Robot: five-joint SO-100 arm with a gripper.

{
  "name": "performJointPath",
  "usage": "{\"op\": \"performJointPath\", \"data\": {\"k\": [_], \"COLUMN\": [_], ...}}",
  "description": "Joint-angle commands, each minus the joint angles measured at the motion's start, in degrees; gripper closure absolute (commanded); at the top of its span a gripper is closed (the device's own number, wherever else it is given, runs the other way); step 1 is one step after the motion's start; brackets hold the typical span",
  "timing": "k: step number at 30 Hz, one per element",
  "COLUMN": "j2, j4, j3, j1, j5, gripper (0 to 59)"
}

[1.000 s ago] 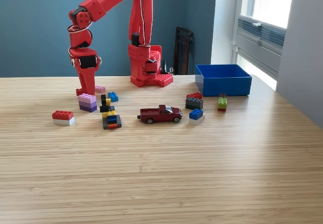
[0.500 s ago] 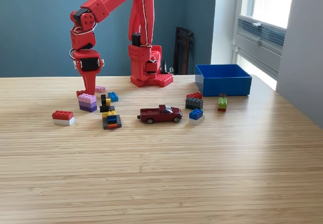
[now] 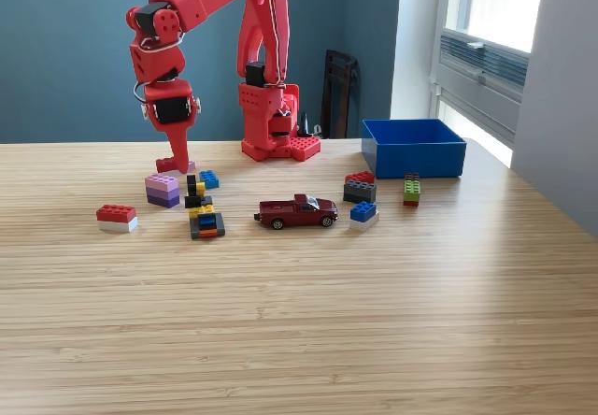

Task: Grasp a lego block and put it in the bin.

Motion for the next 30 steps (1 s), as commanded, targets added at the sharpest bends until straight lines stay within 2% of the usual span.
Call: {"op": "performJointPath", "data": {"k": [1, 5, 11, 16, 22, 30], "j2": [0.8, 1.1, 1.1, 1.1, 1.1, 1.1], "j4": [10.6, 16.6, 19.8, 20.1, 20.0, 20.0], "j3": [-12.8, -18.5, -20.7, -23.0, -26.8, -30.6], "j1": [-7.1, -15.2, -31.7, -49.2, -70.8, -96.3], "j5": [8.5, 15.6, 27.9, 40.3, 52.1, 60.5], "gripper": [58.5, 58.5, 58.5, 58.5, 58.5, 58.5]}}
